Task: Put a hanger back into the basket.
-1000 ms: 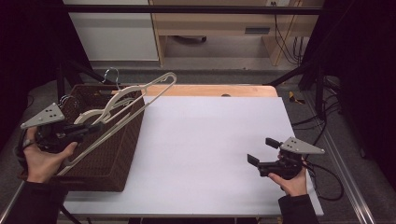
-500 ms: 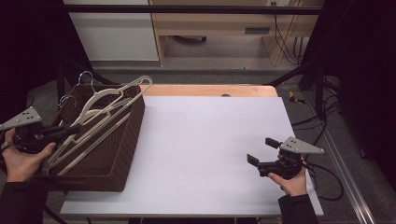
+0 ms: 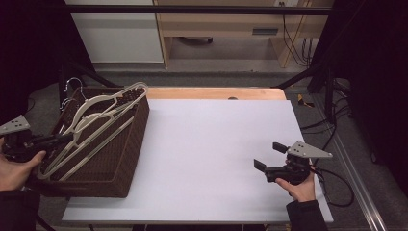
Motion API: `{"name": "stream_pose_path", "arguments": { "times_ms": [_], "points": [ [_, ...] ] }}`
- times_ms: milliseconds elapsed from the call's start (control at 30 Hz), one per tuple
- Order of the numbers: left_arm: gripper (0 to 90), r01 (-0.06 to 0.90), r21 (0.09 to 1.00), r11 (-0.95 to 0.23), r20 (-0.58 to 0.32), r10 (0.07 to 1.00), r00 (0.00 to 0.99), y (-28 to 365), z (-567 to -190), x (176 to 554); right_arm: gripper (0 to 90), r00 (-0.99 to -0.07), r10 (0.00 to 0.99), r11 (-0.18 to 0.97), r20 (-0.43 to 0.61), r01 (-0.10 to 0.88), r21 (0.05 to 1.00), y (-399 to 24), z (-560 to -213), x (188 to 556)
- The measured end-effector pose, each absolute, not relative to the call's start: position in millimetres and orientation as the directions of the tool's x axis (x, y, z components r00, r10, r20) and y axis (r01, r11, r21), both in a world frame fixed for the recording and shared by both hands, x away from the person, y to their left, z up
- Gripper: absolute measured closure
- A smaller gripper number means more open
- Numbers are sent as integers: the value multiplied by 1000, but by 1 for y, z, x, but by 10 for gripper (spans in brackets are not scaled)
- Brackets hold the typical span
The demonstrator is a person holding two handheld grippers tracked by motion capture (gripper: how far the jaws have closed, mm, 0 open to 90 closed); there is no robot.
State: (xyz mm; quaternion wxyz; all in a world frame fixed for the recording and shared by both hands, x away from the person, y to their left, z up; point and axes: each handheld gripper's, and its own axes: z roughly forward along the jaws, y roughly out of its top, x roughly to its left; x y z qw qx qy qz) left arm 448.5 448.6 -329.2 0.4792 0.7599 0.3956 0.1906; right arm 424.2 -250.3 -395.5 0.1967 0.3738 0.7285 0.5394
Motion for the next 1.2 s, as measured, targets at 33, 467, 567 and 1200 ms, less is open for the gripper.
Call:
{"name": "stream_pose_path", "arguments": {
  "times_ms": [33, 467, 567, 1200],
  "points": [
    [854, 416, 880, -228, -88, 784, 615, 449, -329, 447, 26, -639, 760, 136, 116, 331, 934, -250, -395, 424],
    [854, 444, 864, -238, -72, 814, 577, 458, -334, 450, 28, -643, 756, 137, 121, 337, 932, -250, -396, 424],
    [853, 462, 849, -258, -69, 812, 579, 455, -339, 454, 28, -645, 755, 142, 117, 335, 931, -249, -396, 425],
    [706, 612, 734, -294, 16, 909, 417, 449, -353, 459, 29, -646, 754, 139, 122, 339, 930, -249, -397, 425]
  ]
}}
